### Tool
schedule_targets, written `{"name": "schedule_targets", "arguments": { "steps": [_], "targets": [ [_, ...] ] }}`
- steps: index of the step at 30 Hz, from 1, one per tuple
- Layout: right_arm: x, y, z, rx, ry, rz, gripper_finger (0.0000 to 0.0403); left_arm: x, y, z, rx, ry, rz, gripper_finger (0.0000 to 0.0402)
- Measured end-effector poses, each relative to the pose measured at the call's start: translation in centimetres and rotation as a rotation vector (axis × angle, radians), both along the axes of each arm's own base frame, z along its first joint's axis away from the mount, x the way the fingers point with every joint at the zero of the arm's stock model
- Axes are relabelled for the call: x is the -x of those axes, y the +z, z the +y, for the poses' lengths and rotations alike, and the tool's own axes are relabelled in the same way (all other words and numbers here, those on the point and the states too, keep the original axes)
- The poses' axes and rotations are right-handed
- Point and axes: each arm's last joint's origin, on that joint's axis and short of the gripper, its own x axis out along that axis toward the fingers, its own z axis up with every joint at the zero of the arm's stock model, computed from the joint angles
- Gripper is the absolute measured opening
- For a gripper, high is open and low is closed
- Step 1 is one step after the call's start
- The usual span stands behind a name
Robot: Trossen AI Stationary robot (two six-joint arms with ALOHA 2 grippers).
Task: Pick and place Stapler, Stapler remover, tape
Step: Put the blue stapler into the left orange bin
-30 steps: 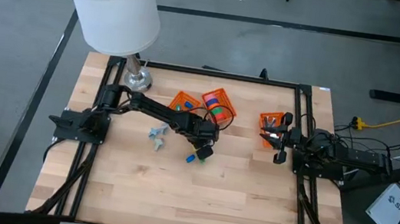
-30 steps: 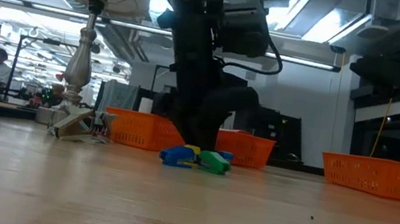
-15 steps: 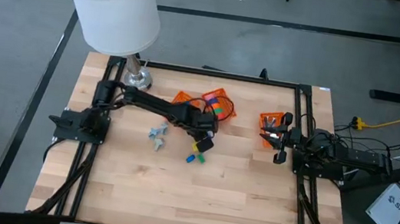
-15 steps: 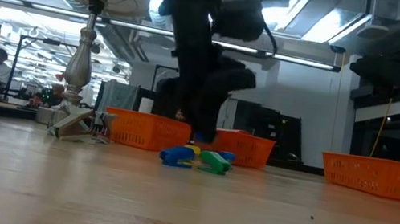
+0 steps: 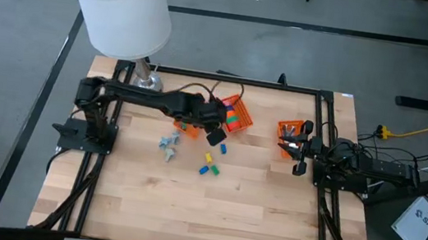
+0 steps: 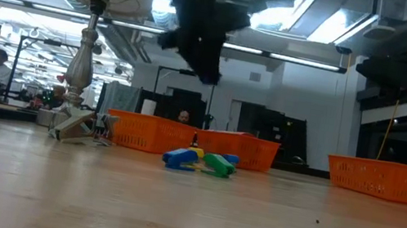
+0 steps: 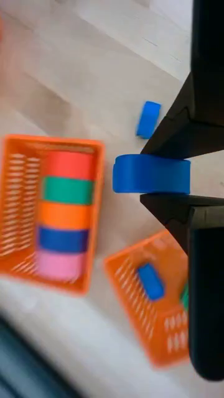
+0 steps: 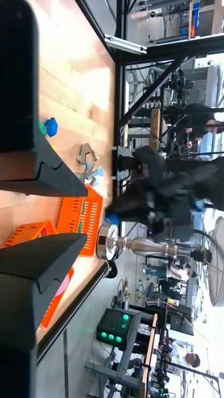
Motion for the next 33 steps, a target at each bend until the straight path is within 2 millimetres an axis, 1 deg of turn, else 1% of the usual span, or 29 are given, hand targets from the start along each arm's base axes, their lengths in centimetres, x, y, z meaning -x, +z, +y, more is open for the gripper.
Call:
{"name": "schedule_targets", "arguments": {
  "steps": [4,9,14,17,22,27,33],
  "targets": [
    [0.0,0.0,0.0,0.000,-0.001,0.000,0.0108,1.5,2.6,0.5,-0.044,0.034,-0.045,0.0072],
    [0.0,0.0,0.0,0.000,0.000,0.000,0.0108,3.3,5.2,0.6,-0.084,0.067,-0.095,0.0071],
    [0.0,0.0,0.0,0.000,0.000,0.000,0.0108,4.7,6.5,0.8,-0.140,0.108,-0.092,0.0072],
    [0.0,0.0,0.0,0.000,-0.001,0.000,0.0108,5.0,6.4,1.3,-0.148,0.128,-0.070,0.0071],
    [0.0,0.0,0.0,0.000,0.000,0.000,0.0108,5.2,5.6,2.3,-0.142,0.156,-0.006,0.0071],
    [0.0,0.0,0.0,0.000,-0.001,0.000,0.0108,5.5,4.8,3.8,-0.133,0.181,0.063,0.0071],
    [0.0,0.0,0.0,0.000,0.000,0.000,0.0108,5.7,4.1,5.5,-0.119,0.215,0.105,0.0072]
  ]
}}
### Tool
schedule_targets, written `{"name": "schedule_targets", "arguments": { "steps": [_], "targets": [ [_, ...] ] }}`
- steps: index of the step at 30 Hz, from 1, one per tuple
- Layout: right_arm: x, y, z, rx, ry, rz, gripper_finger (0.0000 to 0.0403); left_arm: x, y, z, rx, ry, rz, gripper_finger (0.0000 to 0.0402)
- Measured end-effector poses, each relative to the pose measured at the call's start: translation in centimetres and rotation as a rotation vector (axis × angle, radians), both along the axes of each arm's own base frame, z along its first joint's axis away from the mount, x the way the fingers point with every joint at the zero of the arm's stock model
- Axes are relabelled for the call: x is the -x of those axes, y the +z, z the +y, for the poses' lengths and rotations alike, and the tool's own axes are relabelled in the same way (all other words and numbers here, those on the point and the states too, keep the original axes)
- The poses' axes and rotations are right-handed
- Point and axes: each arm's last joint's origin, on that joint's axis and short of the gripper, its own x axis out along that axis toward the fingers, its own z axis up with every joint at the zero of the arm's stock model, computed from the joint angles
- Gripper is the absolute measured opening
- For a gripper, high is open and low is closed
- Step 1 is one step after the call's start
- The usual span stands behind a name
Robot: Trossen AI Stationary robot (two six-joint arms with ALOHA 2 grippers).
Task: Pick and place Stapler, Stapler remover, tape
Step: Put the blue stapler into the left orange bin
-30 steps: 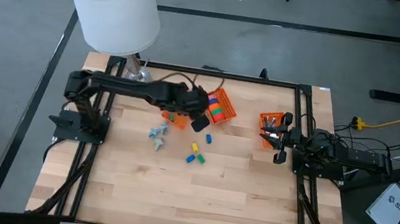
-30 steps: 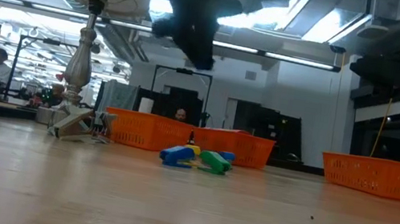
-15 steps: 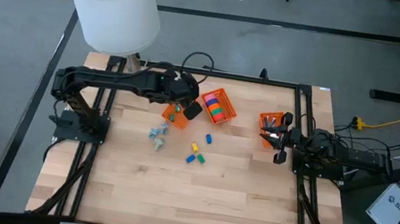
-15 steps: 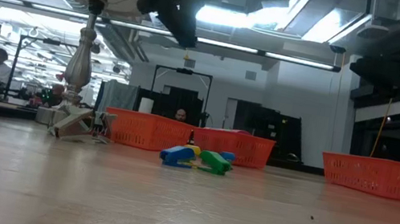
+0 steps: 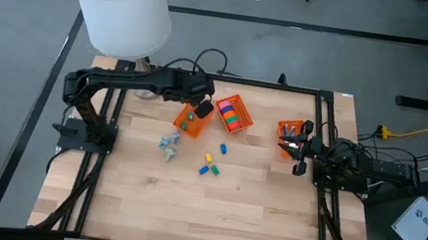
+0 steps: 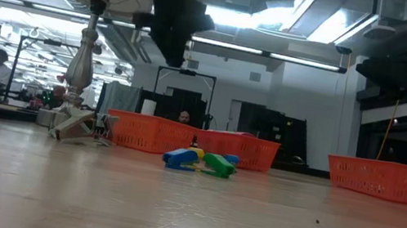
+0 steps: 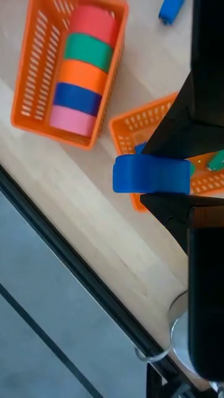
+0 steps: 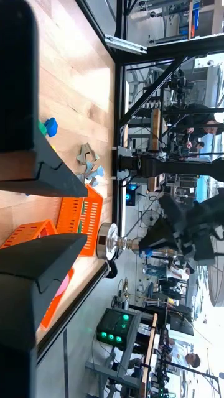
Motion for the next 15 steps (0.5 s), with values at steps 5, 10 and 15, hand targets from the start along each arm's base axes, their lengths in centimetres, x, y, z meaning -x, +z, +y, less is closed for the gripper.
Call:
{"name": "schedule_targets", "arguments": {
  "steps": [5,10,15],
  "targets": [
    [0.0,0.0,0.0,0.000,0.000,0.000,0.0108,-0.1,-0.9,1.5,0.042,0.009,0.013,0.0071],
    [0.0,0.0,0.0,0.000,0.000,0.000,0.0108,-0.5,-2.3,2.7,0.092,0.022,0.033,0.0072],
    [0.0,0.0,0.0,0.000,0.000,0.000,0.0108,-1.6,-4.7,3.1,0.158,0.008,0.083,0.0071]
  ]
}}
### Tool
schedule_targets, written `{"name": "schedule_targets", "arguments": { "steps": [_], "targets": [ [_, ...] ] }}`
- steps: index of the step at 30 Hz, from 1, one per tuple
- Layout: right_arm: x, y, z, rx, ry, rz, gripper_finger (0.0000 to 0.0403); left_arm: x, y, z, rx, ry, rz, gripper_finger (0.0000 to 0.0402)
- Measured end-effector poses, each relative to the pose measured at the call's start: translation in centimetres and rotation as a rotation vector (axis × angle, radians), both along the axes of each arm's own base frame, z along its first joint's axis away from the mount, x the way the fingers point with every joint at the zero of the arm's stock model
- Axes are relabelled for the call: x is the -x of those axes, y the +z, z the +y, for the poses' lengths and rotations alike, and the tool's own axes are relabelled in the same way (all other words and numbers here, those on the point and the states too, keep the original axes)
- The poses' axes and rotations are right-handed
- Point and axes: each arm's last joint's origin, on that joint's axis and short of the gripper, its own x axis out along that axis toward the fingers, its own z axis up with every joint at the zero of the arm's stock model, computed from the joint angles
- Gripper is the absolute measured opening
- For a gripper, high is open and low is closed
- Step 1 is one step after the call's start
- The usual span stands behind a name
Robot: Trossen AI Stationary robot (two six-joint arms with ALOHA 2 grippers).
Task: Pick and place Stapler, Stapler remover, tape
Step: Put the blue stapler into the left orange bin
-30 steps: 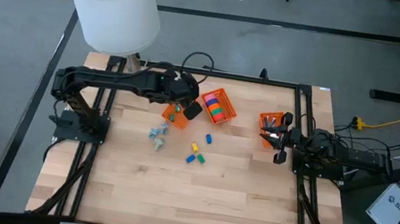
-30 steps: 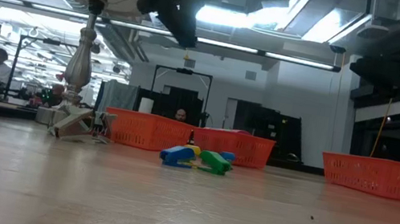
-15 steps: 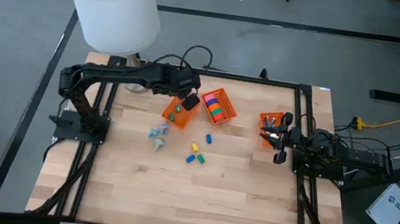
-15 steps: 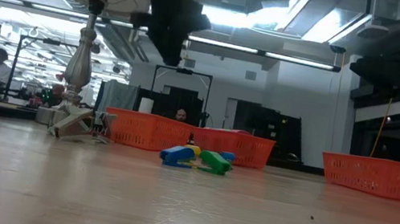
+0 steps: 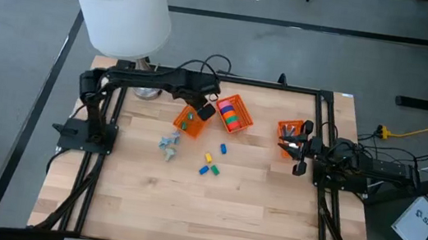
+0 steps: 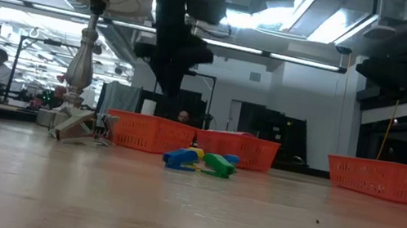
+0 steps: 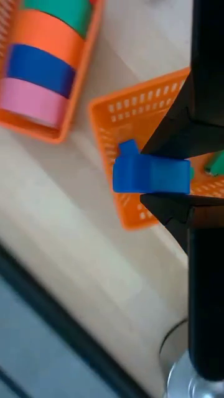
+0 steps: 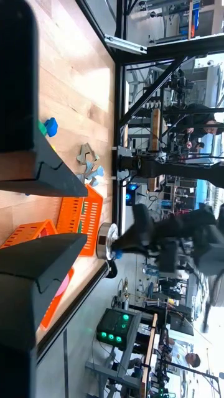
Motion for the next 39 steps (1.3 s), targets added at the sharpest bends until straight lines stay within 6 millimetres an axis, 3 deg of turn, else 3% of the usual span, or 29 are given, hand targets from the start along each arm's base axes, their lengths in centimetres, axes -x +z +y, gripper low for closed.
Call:
{"name": "schedule_targets", "arguments": {
  "steps": [9,15,39],
  "targets": [
    [0.0,0.0,0.0,0.000,0.000,0.000,0.0108,-1.6,-4.7,0.3,0.128,-0.034,0.095,0.0073],
    [0.0,0.0,0.0,0.000,0.000,0.000,0.0108,-1.9,-6.0,0.3,0.154,-0.036,0.129,0.0079],
    [0.0,0.0,0.0,0.000,0.000,0.000,0.0108,-2.2,-6.2,-0.9,0.158,-0.093,0.160,0.0139]
  ]
}}
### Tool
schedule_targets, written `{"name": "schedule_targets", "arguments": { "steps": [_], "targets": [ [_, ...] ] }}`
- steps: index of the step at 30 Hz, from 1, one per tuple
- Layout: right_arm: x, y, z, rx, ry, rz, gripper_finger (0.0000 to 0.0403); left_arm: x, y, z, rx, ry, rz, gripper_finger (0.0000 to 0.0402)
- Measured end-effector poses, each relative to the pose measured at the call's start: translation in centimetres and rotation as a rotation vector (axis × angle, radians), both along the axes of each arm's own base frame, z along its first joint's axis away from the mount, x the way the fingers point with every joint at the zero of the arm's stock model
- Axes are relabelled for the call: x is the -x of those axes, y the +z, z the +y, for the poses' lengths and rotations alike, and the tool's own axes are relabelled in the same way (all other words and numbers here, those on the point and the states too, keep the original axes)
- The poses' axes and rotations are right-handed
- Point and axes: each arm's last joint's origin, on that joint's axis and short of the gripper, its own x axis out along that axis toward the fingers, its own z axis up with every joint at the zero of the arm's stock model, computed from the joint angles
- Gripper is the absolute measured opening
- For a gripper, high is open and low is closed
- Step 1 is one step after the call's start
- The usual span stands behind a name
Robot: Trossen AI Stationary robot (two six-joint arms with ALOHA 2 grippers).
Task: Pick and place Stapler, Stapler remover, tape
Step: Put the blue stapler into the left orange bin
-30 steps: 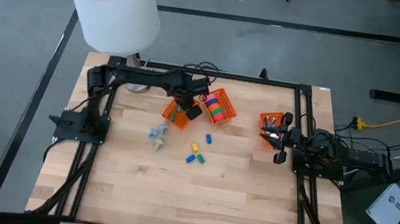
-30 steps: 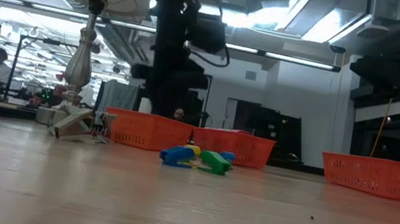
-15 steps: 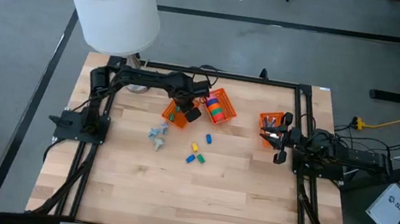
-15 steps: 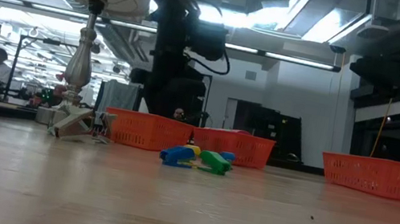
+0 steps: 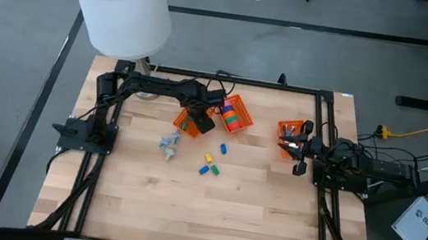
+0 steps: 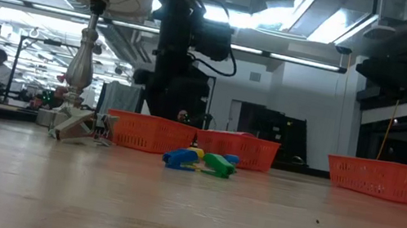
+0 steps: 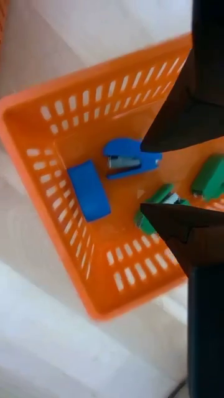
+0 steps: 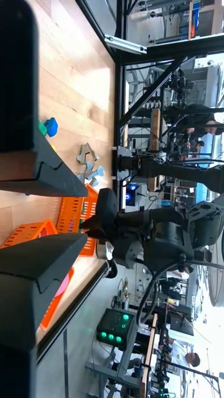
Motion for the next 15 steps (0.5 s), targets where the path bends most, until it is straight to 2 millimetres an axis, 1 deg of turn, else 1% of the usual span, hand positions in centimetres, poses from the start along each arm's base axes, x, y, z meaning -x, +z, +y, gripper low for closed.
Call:
{"name": "schedule_targets", "arguments": {
  "steps": [4,8,12,15],
  "targets": [
    [0.0,0.0,0.0,0.000,0.000,0.000,0.0108,-0.1,0.0,-0.2,0.069,-0.010,-0.024,0.0140],
    [0.0,0.0,0.0,0.000,0.000,0.000,0.0108,-0.2,0.3,-0.7,0.080,-0.049,-0.037,0.0135],
    [0.0,0.0,0.0,0.000,0.000,0.000,0.0108,-0.8,1.5,-1.3,0.058,-0.107,-0.072,0.0129],
    [0.0,0.0,0.0,0.000,0.000,0.000,0.0108,-1.7,2.6,-1.8,0.023,-0.207,-0.107,0.0124]
  ]
}}
